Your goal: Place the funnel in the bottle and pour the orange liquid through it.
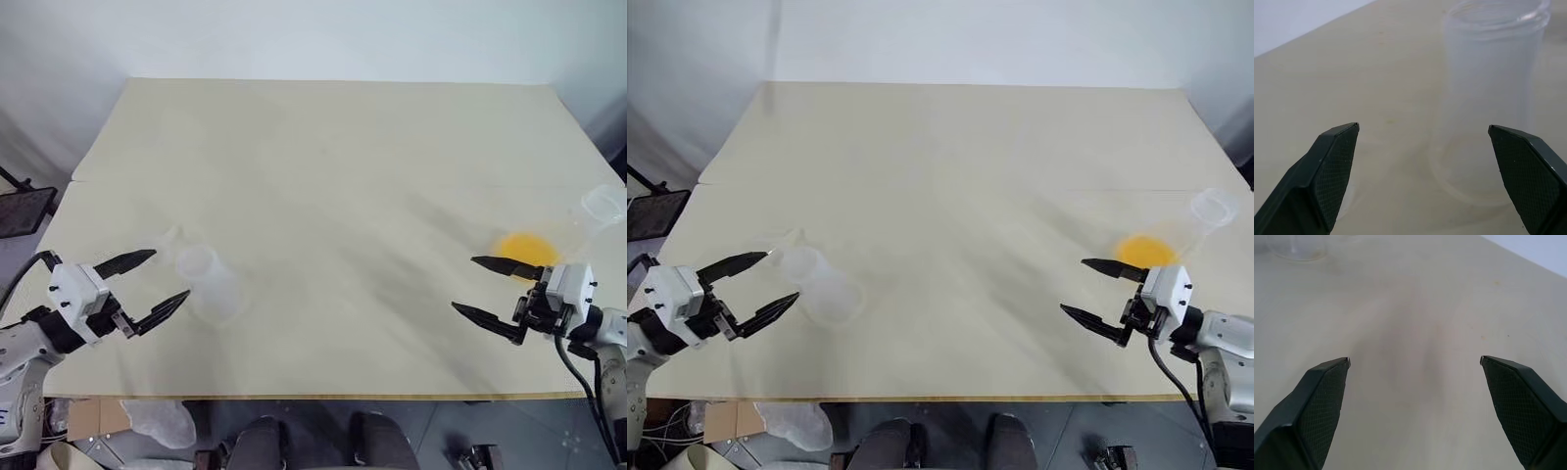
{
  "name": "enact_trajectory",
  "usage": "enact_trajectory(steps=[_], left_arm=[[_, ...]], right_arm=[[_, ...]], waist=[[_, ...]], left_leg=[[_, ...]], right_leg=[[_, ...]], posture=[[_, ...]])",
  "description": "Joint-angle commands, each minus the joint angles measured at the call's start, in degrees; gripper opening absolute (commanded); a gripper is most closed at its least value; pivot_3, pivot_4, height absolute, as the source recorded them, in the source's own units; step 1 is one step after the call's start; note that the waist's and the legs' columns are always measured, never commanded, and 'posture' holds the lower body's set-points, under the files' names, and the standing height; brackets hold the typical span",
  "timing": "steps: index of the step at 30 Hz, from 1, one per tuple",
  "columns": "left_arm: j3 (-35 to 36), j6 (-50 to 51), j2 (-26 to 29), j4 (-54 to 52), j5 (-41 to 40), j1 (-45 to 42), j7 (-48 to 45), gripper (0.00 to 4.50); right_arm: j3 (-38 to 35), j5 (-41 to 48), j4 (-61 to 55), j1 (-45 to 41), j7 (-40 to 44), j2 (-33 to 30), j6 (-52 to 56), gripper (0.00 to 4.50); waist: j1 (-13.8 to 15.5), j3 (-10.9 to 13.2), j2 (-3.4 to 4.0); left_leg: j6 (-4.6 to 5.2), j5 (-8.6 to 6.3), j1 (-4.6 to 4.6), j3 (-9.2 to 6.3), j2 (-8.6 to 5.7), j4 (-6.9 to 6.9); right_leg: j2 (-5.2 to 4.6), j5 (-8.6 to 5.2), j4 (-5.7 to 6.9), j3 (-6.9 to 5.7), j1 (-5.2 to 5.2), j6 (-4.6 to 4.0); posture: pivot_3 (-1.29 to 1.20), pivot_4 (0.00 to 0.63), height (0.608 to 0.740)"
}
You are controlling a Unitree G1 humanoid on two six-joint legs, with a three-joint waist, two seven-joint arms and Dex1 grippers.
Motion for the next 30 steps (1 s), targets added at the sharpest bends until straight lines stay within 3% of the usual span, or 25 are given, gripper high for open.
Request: enact_trajectory(steps=[1, 9, 17, 25, 30], left_arm=[[1.21, 0.27, 0.09, -2.24, -0.81, 0.02, 1.04, 4.5], [10.39, 2.35, -4.54, -2.4, -7.01, 7.8, 3.79, 4.5], [16.0, 0.29, -9.98, -0.66, -7.23, 17.83, 3.77, 4.5], [11.21, 3.92, -10.59, -10.52, -10.49, 20.19, 2.52, 4.5], [3.78, 9.89, -7.82, -15.67, -10.79, 10.06, 6.93, 4.5]], right_arm=[[0.31, 0.16, -0.78, -1.11, -0.08, 0.34, -0.61, 4.47], [6.69, 3.65, -8.65, -8.09, -3.36, 6.09, 6.09, 4.47], [14.99, 4.29, -13.73, -13.46, 1.48, 7.92, 9.55, 4.47], [14.4, 3.23, -10.72, -14.98, 3.99, 6.99, 8.85, 4.47], [10.94, 2.25, -8.11, -10.66, 4.09, 4.41, 7.34, 4.47]], waist=[[0.0, 0.0, 0.0], [-1.08, 0.01, 0.01], [-0.22, -0.02, -0.08], [0.08, -0.02, -0.1], [0.8, -0.03, -0.09]], left_leg=[[0.0, 0.0, 0.0, 0.0, 0.0, 0.0], [-0.01, 0.0, 0.02, -0.01, 0.12, 0.0], [0.02, -0.02, -0.01, -0.11, 0.05, 0.0], [0.04, -0.04, -0.02, -0.11, 0.04, 0.03], [0.04, -0.03, -0.01, -0.15, 0.03, 0.05]], right_leg=[[0.0, 0.0, 0.0, 0.0, 0.0, 0.0], [0.02, 0.0, 0.05, 0.0, -0.02, 0.0], [-0.04, 0.0, 0.03, -0.04, 0.0, 0.0], [-0.07, 0.0, 0.01, -0.02, 0.01, 0.0], [-0.06, 0.0, 0.04, -0.06, 0.05, -0.01]], posture=[[0.0, 0.15, 0.74], [0.0, 0.15, 0.74], [0.0, 0.15, 0.74], [0.0, 0.15, 0.74], [0.0, 0.15, 0.74]])
